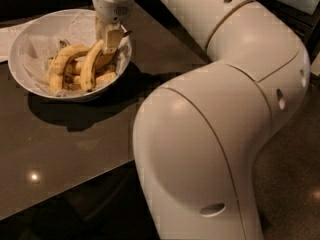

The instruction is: Pick banana from white bowl

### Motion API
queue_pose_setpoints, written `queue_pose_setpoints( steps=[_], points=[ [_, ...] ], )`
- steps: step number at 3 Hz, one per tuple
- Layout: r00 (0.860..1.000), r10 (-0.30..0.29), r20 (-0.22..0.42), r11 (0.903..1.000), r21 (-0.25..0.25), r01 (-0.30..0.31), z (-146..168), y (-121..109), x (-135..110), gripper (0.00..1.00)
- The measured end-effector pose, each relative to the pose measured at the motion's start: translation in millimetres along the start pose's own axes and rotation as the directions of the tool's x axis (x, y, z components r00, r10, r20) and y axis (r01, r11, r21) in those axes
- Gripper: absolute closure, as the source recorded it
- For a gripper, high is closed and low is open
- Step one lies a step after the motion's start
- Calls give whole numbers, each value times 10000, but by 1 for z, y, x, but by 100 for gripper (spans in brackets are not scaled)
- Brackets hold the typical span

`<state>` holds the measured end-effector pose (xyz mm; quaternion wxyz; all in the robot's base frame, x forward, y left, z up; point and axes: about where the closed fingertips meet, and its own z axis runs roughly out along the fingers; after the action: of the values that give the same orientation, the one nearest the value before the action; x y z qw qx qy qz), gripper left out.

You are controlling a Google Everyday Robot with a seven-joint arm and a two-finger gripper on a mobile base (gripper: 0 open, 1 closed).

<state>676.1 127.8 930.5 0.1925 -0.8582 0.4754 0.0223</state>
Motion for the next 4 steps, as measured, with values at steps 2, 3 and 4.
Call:
queue_pose_setpoints(
  steps=[2, 3, 4],
  points=[
    [9987, 327, 403, 9971, 667, -353, -28, -9, 3, 100],
    [9986, 480, 235, 9919, 1168, -504, -52, -6, 7, 100],
    [9986, 468, 228, 9913, 1221, -492, -56, -5, 6, 100]
  ],
)
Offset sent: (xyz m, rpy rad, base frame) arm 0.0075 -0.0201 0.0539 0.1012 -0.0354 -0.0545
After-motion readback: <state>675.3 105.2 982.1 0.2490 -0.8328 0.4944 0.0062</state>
